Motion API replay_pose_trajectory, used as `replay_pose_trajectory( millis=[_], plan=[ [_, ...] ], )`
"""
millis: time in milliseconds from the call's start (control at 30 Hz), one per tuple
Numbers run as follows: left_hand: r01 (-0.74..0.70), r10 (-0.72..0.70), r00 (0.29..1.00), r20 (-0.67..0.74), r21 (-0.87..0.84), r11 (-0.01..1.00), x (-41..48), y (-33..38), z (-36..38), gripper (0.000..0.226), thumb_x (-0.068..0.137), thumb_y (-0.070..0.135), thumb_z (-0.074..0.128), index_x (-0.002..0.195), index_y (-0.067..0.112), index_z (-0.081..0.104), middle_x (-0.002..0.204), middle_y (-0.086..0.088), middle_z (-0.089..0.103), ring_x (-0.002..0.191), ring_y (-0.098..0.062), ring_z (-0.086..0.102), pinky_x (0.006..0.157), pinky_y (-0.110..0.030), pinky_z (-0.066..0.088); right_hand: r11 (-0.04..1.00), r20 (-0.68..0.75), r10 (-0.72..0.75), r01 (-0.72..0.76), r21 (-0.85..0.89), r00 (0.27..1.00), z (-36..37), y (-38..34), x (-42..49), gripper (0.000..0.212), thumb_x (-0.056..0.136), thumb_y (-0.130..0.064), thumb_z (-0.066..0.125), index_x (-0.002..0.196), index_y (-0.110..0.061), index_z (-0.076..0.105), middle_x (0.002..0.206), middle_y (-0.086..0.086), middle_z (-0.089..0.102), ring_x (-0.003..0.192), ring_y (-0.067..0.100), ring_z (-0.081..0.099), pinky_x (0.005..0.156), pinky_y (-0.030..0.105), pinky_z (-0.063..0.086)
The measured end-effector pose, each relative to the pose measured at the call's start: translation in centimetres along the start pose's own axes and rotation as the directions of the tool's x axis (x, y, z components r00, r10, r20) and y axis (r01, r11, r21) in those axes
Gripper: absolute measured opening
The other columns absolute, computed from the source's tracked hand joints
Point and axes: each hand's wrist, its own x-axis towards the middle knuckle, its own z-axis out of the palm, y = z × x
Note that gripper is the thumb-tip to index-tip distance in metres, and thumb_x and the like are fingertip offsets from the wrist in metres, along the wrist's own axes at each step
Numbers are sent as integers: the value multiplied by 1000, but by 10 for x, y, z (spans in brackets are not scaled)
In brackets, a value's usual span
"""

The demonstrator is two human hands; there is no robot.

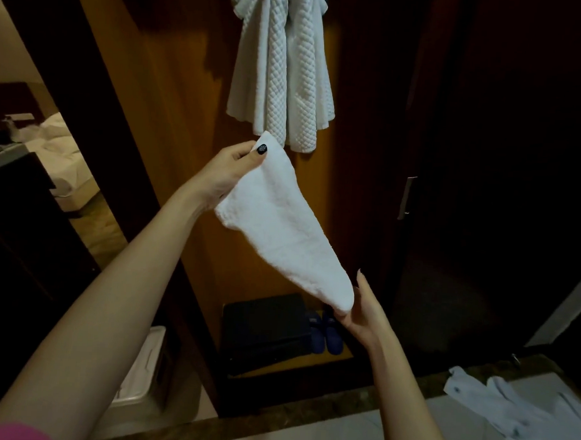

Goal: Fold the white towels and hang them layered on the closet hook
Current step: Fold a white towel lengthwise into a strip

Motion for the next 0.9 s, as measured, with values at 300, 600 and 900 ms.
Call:
replay_pose_trajectory(
  millis=[300, 600, 900],
  plan=[
    [20, -8, 995, 96, -129, 991, 1, 9, 2, 25, 100, 32, 49, 111, 21, 68, 107, 0, 73, 100, -16, 70, 75, -27, 56, 993, 224, 79, -97, 68, 971, 4, 21, 7, 54, 89, -46, 59, 131, -12, 60, 133, 13, 62, 123, 30, 57, 95, 45, 48],
    [109, -106, 994, 34, -105, 989, -30, -15, -53, 27, 91, 42, 57, 109, 29, 72, 111, -1, 72, 103, -18, 69, 74, -28, 57, 991, 344, -65, 21, 130, 937, 12, 11, 19, 61, 82, -42, 69, 132, -7, 61, 138, 18, 57, 128, 37, 53, 109, 51, 39],
    [202, -200, 968, -150, -6, 979, -48, -47, -73, 18, 86, 43, 61, 91, 33, 75, 91, 4, 75, 81, -13, 72, 60, -24, 55, 895, 199, -277, 328, -301, 940, 36, 4, 17, 16, 89, -17, 62, 96, -3, 68, 95, 16, 74, 88, 28, 72, 70, 33, 57]
  ],
)
